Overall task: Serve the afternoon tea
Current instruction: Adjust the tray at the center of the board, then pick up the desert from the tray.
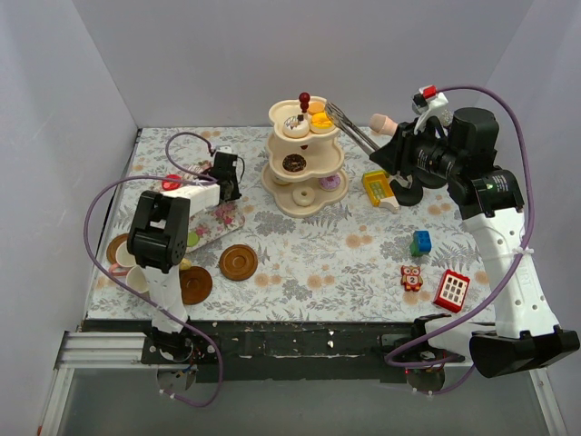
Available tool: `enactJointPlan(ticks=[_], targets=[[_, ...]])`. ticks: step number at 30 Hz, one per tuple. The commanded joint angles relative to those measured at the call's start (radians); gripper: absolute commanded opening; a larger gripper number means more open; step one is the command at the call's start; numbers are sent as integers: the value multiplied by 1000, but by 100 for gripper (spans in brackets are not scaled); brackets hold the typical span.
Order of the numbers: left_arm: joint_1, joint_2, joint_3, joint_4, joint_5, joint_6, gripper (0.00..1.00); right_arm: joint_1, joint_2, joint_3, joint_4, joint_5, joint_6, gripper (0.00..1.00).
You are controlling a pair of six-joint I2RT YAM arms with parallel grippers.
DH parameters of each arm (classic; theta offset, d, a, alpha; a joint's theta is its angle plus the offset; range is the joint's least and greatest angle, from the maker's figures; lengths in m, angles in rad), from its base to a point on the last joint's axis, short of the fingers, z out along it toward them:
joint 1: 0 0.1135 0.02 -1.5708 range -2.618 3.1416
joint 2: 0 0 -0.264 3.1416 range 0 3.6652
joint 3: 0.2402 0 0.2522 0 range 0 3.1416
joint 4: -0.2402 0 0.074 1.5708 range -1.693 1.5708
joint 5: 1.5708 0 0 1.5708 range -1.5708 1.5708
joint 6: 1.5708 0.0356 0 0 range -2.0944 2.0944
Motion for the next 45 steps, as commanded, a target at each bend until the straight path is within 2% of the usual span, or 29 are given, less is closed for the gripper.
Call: enactJointPlan(ticks=[1, 13, 19, 21, 23, 25, 30, 34, 37, 39, 45], targets=[[-64, -50, -97, -113, 51, -45, 20, -2, -17, 1, 81, -29, 6, 36], [-147, -184, -218, -47, 167, -120, 20, -4, -33, -27, 97, -38, 20, 36], [-167, -218, -231, -30, 146, -100, 23, -4, -43, -36, 99, -42, 29, 36], [-167, -238, -220, -36, 122, -91, 29, -2, -46, -35, 94, -41, 29, 36], [-167, -265, -197, -39, 105, -77, 46, -2, -49, -35, 97, -49, 30, 36], [-167, -297, -159, -41, 95, -57, 58, 5, -56, -33, 110, -62, 38, 36], [-167, -399, -103, -36, 56, 18, 77, 94, -33, -10, 117, -12, 43, 36], [-155, -512, -131, 4, 14, 81, 85, 240, -4, 20, 117, 95, 32, 36], [-66, -607, -164, 34, 35, 81, 89, 329, 24, 31, 133, 155, 42, 36], [39, -664, -184, 43, 69, 58, 89, 377, 50, 30, 151, 171, 59, 36], [288, -715, -252, 56, 34, -40, 91, 502, 171, 28, 185, 181, 108, 35]])
